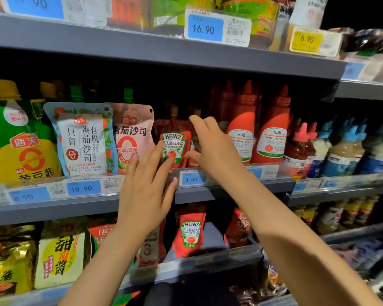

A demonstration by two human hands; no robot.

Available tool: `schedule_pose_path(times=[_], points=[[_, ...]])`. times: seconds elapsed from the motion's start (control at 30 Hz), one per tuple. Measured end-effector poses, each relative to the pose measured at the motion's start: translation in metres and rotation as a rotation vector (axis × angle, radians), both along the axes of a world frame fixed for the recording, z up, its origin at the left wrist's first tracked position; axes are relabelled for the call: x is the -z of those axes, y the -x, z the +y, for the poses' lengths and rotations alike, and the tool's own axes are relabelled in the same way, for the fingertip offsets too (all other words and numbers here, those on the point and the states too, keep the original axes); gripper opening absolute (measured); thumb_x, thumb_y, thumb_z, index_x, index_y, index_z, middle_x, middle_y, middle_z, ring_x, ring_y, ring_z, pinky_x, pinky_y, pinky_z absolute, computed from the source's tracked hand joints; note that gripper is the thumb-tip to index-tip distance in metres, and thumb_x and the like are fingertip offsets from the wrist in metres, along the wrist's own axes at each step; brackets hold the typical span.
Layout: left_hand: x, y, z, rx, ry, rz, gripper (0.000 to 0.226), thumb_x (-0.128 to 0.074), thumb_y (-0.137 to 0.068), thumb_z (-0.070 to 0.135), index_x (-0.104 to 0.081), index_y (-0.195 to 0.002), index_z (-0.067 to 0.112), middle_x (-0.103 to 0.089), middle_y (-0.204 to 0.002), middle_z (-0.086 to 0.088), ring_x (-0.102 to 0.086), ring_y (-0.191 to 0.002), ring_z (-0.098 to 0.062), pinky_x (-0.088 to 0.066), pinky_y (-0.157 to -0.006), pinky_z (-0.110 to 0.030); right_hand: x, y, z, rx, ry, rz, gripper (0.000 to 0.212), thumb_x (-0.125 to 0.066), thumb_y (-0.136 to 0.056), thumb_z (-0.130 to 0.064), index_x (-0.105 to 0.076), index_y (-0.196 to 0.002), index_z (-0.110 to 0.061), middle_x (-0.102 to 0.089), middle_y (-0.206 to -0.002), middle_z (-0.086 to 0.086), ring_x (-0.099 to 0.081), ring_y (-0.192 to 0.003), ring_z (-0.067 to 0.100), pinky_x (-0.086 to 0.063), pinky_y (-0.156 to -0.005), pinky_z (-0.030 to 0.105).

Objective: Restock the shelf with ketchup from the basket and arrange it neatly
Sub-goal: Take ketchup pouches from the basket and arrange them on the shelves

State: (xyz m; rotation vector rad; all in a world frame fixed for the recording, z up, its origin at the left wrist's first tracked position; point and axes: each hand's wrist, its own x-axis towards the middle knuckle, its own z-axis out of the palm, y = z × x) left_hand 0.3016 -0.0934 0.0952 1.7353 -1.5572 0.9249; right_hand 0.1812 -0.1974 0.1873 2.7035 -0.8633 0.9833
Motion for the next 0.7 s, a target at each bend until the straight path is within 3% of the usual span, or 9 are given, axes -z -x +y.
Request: schedule_pose_path(times=[0.07,0.17,0.3,0.37,0.43,0.5,0.57,0.63,0.7], points=[[0.004,0.022,-0.001,0.101,0.046,0.005,0.041,-0.059,-0.087,0.025,-0.059,-0.123,0.005,-0.044,-0.144,-0.016,-0.04,-0.134,-0.032,-0.023,-0.114,-0.05,0.004,0.025,0.01,-0.063,0.001,-0.118,0.055,-0.068,-0.084,-0.02,-0.043,-0.133,-0.014,-0.047,-0.12,0.006,-0.055,-0.091,0.021,-0.046,-0.07,0.031],[0.015,0.071,-0.011,0.31,0.069,0.046,0.031,-0.057,-0.088,0.023,-0.065,-0.112,0.006,-0.06,-0.124,-0.013,-0.051,-0.118,-0.028,-0.027,-0.11,-0.042,0.025,0.087,0.02,-0.088,-0.052,-0.24,0.042,-0.065,-0.087,-0.015,-0.052,-0.126,-0.013,-0.054,-0.116,0.003,-0.05,-0.096,0.01,-0.039,-0.076,0.018],[0.041,0.148,-0.04,0.58,-0.127,0.193,0.03,-0.05,-0.087,0.028,-0.067,-0.106,0.012,-0.067,-0.109,-0.005,-0.059,-0.101,-0.022,-0.041,-0.091,-0.033,0.081,0.192,0.033,0.139,-0.404,-0.41,0.024,-0.066,-0.088,-0.022,-0.062,-0.111,-0.02,-0.061,-0.102,-0.006,-0.055,-0.083,0.002,-0.042,-0.073,0.009],[0.059,0.193,-0.052,0.688,-0.262,0.251,0.029,-0.049,-0.086,0.03,-0.065,-0.105,0.016,-0.067,-0.105,-0.003,-0.06,-0.094,-0.022,-0.041,-0.081,-0.029,0.119,0.246,0.039,0.294,-0.499,-0.518,0.013,-0.066,-0.086,-0.016,-0.067,-0.097,-0.024,-0.065,-0.091,-0.007,-0.057,-0.076,0.004,-0.046,-0.073,0.014],[0.08,0.236,-0.062,0.777,-0.409,0.276,0.031,-0.049,-0.085,0.035,-0.064,-0.106,0.018,-0.068,-0.104,-0.002,-0.061,-0.093,-0.021,-0.042,-0.08,-0.029,0.154,0.293,0.049,0.436,-0.603,-0.624,0.023,-0.067,-0.085,-0.013,-0.064,-0.083,-0.035,-0.064,-0.078,-0.01,-0.057,-0.069,0.008,-0.049,-0.071,0.03],[0.102,0.277,-0.07,0.864,-0.557,0.233,0.039,-0.046,-0.083,0.04,-0.065,-0.108,0.017,-0.068,-0.108,-0.005,-0.063,-0.099,-0.024,-0.048,-0.083,-0.033,0.185,0.336,0.061,0.561,-0.7,-0.709,0.024,-0.068,-0.083,-0.012,-0.062,-0.076,-0.034,-0.062,-0.069,-0.007,-0.053,-0.064,0.009,-0.047,-0.067,0.034],[0.122,0.313,-0.076,0.945,-0.684,0.167,0.045,-0.045,-0.08,0.044,-0.064,-0.111,0.017,-0.065,-0.114,-0.005,-0.062,-0.105,-0.027,-0.05,-0.088,-0.036,0.207,0.37,0.07,0.696,-0.773,-0.739,0.021,-0.068,-0.083,-0.01,-0.063,-0.077,-0.029,-0.06,-0.067,-0.009,-0.052,-0.063,0.007,-0.045,-0.067,0.029],[0.143,0.343,-0.084,0.983,-0.75,0.049,0.049,-0.045,-0.076,0.046,-0.064,-0.113,0.019,-0.063,-0.118,-0.007,-0.06,-0.11,-0.028,-0.05,-0.092,-0.04,0.228,0.4,0.07,0.845,-0.839,-0.673,0.009,-0.07,-0.082,-0.017,-0.064,-0.081,-0.024,-0.062,-0.072,-0.008,-0.056,-0.068,0.009,-0.045,-0.069,0.024],[0.161,0.364,-0.094,0.951,-0.801,-0.102,0.052,-0.049,-0.073,0.048,-0.067,-0.113,0.019,-0.063,-0.121,-0.012,-0.061,-0.112,-0.033,-0.051,-0.093,-0.048,0.248,0.429,0.057,1.011,-0.952,-0.608,0.011,-0.07,-0.081,-0.028,-0.064,-0.088,-0.021,-0.065,-0.083,-0.002,-0.062,-0.081,0.017,-0.05,-0.077,0.03]])
